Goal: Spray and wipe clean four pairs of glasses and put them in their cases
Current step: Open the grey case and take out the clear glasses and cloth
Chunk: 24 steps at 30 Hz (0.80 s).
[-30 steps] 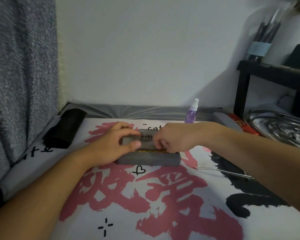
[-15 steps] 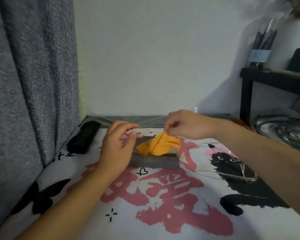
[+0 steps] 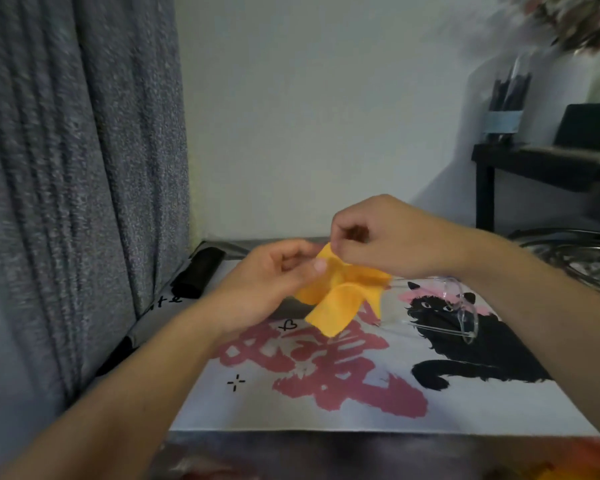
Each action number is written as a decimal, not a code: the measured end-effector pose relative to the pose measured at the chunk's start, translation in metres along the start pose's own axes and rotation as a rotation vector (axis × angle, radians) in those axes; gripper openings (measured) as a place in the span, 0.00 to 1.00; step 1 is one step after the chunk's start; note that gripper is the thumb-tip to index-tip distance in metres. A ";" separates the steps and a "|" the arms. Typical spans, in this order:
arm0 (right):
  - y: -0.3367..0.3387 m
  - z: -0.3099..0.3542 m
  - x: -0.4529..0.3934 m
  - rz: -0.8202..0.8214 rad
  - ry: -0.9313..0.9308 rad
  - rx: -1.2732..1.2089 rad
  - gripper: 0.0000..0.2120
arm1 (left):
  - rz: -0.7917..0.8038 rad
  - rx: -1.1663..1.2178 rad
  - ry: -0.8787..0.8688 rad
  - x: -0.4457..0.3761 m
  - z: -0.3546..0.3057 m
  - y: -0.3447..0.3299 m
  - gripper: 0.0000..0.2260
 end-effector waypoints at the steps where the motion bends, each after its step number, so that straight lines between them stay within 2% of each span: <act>1: 0.001 0.006 0.004 0.007 0.028 0.003 0.07 | 0.000 -0.028 -0.012 0.003 -0.004 0.001 0.09; 3: 0.002 0.013 0.007 0.035 0.059 0.009 0.07 | -0.020 -0.120 -0.013 0.004 -0.007 0.008 0.03; 4: 0.004 0.013 0.006 0.028 0.049 0.001 0.08 | -0.034 -0.157 0.001 0.004 -0.010 0.012 0.04; 7: 0.012 -0.006 0.004 0.007 -0.092 -0.081 0.11 | -0.040 -0.186 0.062 0.003 -0.010 0.032 0.06; 10: -0.002 -0.032 -0.005 0.085 -0.216 -0.165 0.13 | -0.015 -0.260 0.143 -0.005 0.001 0.049 0.04; 13: -0.008 -0.049 -0.032 -0.074 -0.233 -0.122 0.12 | -0.176 -0.447 0.096 -0.029 0.007 0.068 0.06; 15: -0.003 -0.051 -0.049 -0.234 -0.201 -0.134 0.12 | -0.280 -0.459 0.027 -0.042 0.001 0.079 0.08; 17: -0.005 -0.050 -0.056 -0.315 -0.163 -0.186 0.11 | -0.314 -0.459 -0.018 -0.046 0.000 0.088 0.09; 20: -0.041 -0.051 -0.045 -0.255 -0.131 -0.100 0.11 | -0.264 -0.532 0.033 -0.026 0.028 0.084 0.10; 24: -0.115 -0.058 0.005 -0.073 -0.088 0.067 0.07 | -0.151 -0.869 0.021 0.036 0.095 0.056 0.10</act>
Point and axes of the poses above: each hand's wrist, its own x-axis away from the middle knuckle, its own y-axis out of the back of the hand, z = x × y, the point moved 4 cm from there along -x, towards the middle knuckle, and after that the axes turned 1 degree about -z, right-handed, at the moved point
